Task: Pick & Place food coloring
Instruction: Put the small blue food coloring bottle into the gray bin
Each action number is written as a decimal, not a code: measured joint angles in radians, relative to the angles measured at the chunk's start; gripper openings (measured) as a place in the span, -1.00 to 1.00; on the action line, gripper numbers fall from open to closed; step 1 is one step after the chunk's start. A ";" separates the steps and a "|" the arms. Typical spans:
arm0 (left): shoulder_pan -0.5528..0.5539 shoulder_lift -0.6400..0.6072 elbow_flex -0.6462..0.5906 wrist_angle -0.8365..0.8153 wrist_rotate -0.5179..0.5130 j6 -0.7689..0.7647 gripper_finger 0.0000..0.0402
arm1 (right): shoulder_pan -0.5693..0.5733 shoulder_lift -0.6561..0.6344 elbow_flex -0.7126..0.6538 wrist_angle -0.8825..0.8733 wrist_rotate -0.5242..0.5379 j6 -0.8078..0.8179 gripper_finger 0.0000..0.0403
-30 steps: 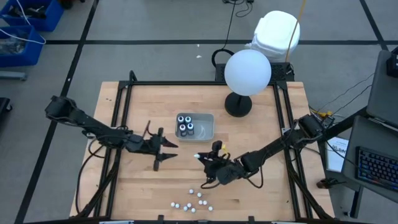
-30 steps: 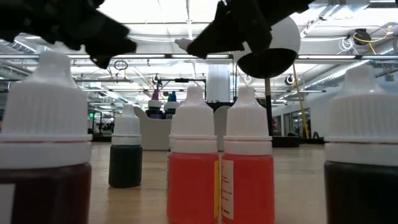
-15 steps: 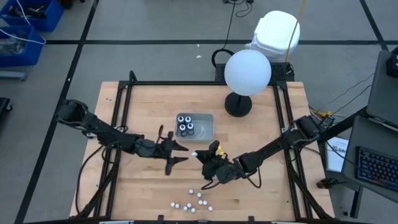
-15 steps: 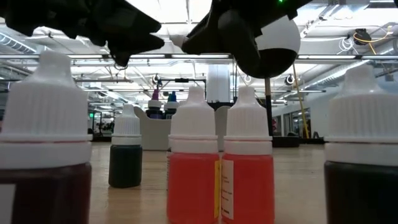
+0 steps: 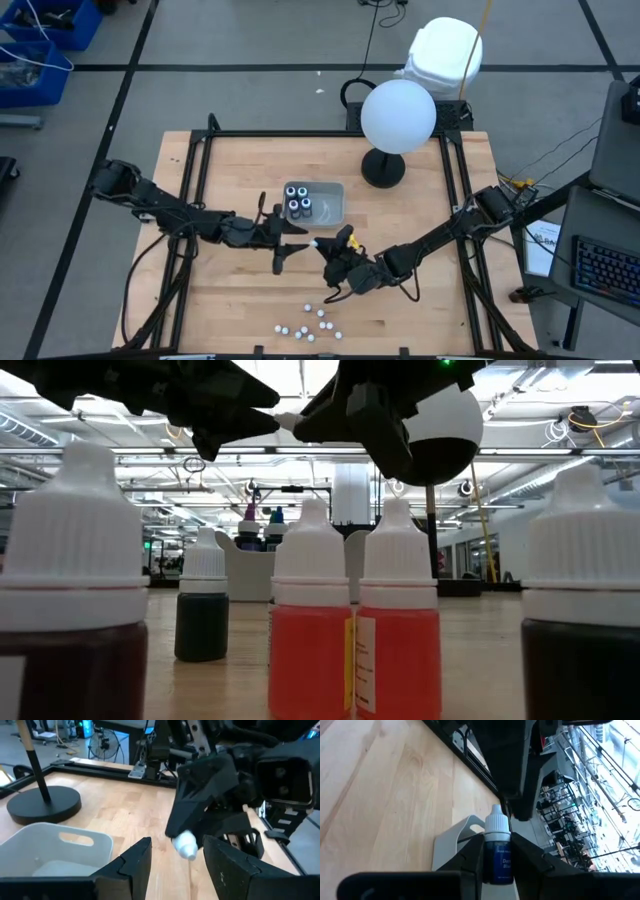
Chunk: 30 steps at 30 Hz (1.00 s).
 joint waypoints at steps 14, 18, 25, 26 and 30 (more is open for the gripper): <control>0.030 0.000 0.000 -0.001 0.015 -0.019 -0.08 | -0.031 -0.001 0.000 0.109 -0.059 -0.176 -0.66; 0.041 0.000 0.000 0.001 0.014 -0.026 -0.08 | -0.043 -0.001 0.000 0.110 -0.061 -0.176 -0.66; 0.054 0.000 0.000 0.003 0.033 -0.026 -0.08 | -0.063 -0.001 0.000 0.123 -0.096 -0.175 -0.66; 0.056 0.000 0.000 0.003 0.034 -0.025 -0.08 | -0.063 -0.001 0.000 0.126 -0.097 -0.175 -0.66; 0.057 0.000 0.000 0.006 0.038 -0.025 -0.08 | -0.064 -0.001 0.000 0.130 -0.114 -0.175 -0.66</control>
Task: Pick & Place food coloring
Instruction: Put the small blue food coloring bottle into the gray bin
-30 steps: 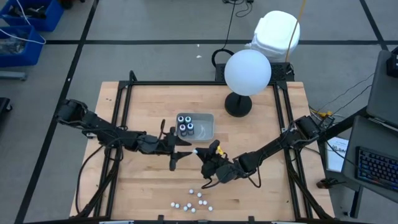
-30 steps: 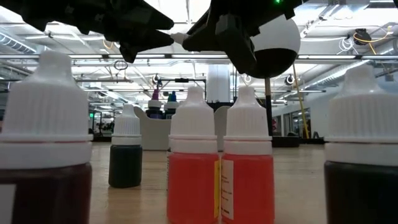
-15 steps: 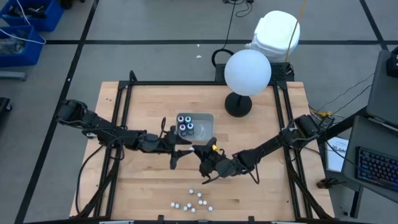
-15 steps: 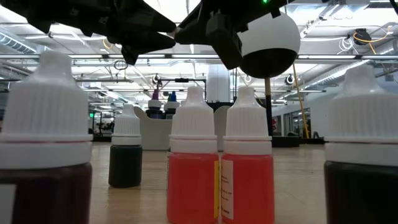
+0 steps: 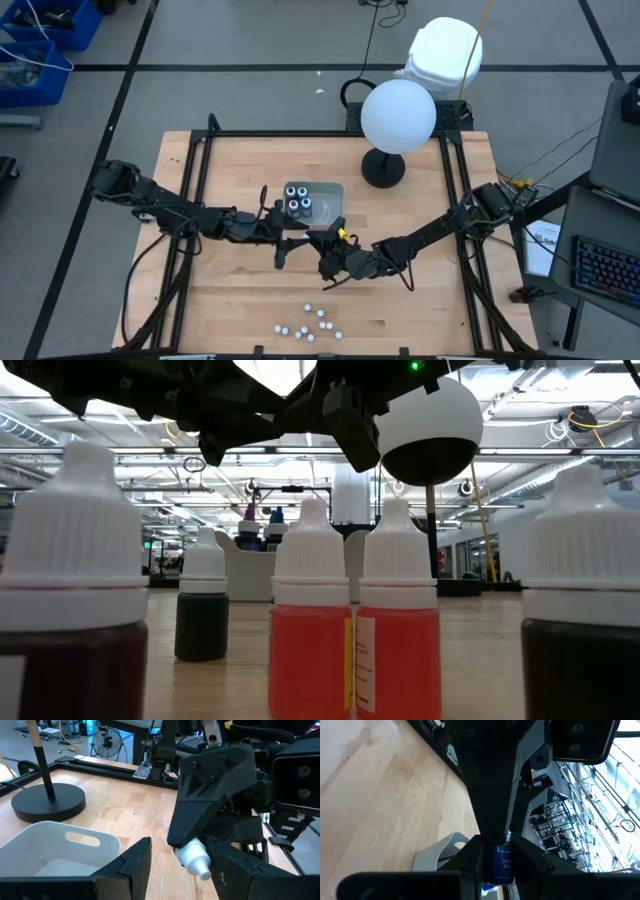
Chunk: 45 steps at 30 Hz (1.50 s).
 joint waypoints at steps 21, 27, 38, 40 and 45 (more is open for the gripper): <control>0.000 0.000 0.000 0.017 0.046 0.046 -0.64 | 0.001 0.000 0.000 0.015 0.007 -0.002 -0.66; 0.000 0.000 -0.001 0.015 0.049 0.055 -0.60 | 0.001 0.000 0.000 0.015 0.003 0.000 -0.66; -0.001 0.000 -0.001 0.016 0.052 0.077 -0.65 | 0.001 0.000 0.000 0.007 0.002 0.047 -0.65; -0.001 0.000 -0.001 0.019 0.056 0.079 -0.65 | 0.009 0.000 0.000 0.005 0.005 0.051 -0.62; -0.011 0.000 0.000 0.034 0.057 0.105 -0.65 | 0.043 0.000 0.002 0.021 0.074 0.062 -0.49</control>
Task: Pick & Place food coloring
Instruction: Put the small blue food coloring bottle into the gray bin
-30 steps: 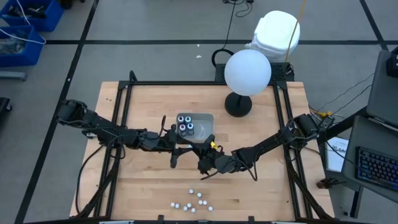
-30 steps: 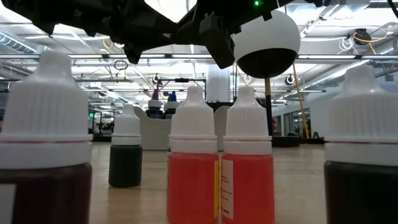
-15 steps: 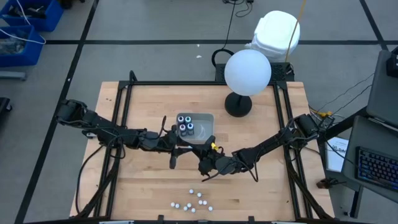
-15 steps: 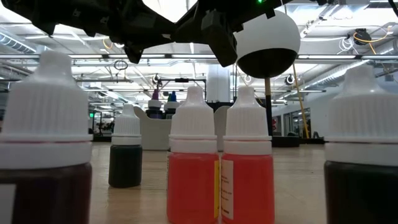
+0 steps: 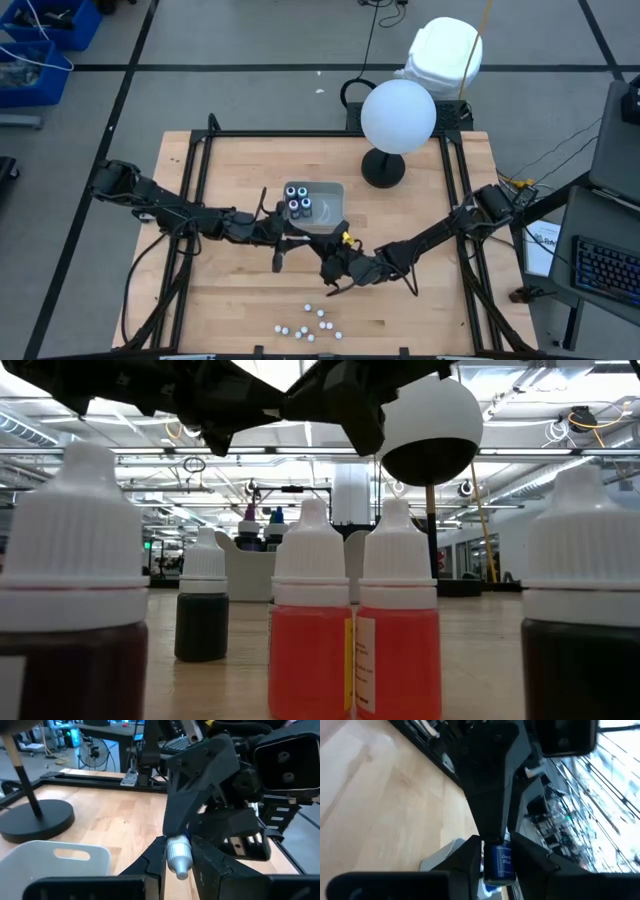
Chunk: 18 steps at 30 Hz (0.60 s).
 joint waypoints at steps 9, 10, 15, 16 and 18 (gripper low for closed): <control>-0.004 0.000 0.000 0.010 -0.007 0.014 -0.65 | 0.078 0.000 -0.001 -0.005 0.124 0.014 -0.25; -0.004 0.000 0.000 0.008 -0.006 0.011 -0.65 | 0.089 0.000 -0.001 -0.006 0.139 0.014 -0.24; -0.012 0.000 0.000 -0.018 -0.007 0.011 -0.65 | 0.144 -0.030 -0.044 0.006 0.073 0.043 -0.25; -0.014 0.000 0.000 -0.021 -0.007 0.011 -0.65 | 0.153 -0.047 -0.066 0.006 0.049 0.063 -0.28; -0.018 0.000 0.000 -0.025 -0.007 0.014 -0.65 | 0.168 -0.091 -0.119 0.004 0.025 0.122 -0.36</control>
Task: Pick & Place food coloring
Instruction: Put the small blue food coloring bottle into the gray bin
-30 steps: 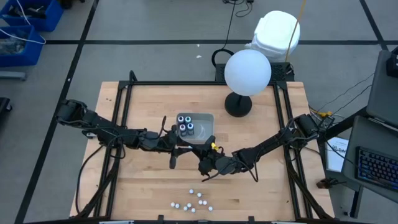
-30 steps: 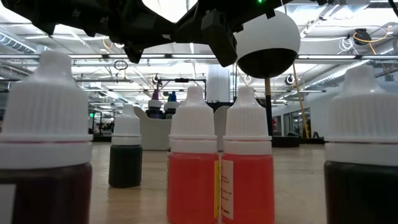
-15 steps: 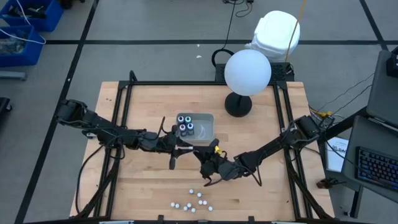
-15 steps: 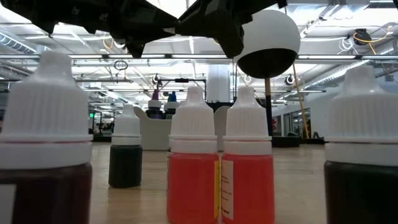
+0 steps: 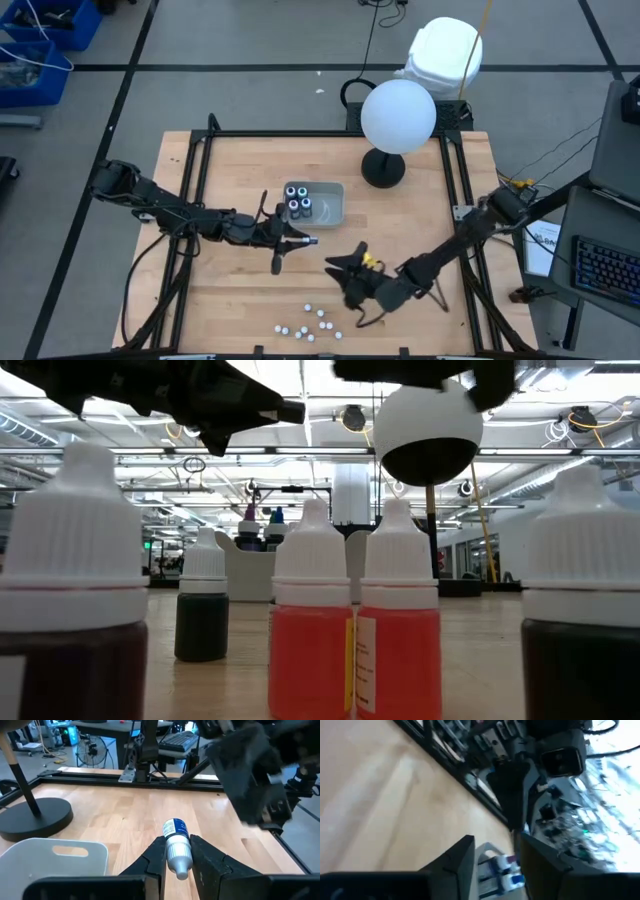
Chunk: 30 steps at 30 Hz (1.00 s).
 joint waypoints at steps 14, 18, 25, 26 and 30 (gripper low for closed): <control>-0.002 -0.055 0.000 -0.054 -0.053 0.051 -0.65 | 0.013 -0.327 -0.532 0.362 -0.232 0.446 -0.95; -0.002 -0.118 0.000 -0.112 -0.092 0.054 -0.65 | 0.007 -0.327 -0.609 0.413 -0.287 0.519 -0.99; -0.001 -0.246 0.000 -0.241 -0.161 0.066 -0.65 | -0.018 -0.326 -0.766 0.632 -0.435 0.623 -1.00; -0.001 -0.261 0.000 -0.254 -0.166 0.066 -0.65 | -0.017 -0.328 -0.801 0.708 -0.435 0.608 -1.00; 0.000 -0.294 0.000 -0.288 -0.188 0.079 -0.65 | -0.040 -0.399 -0.948 0.917 -0.434 0.574 -1.00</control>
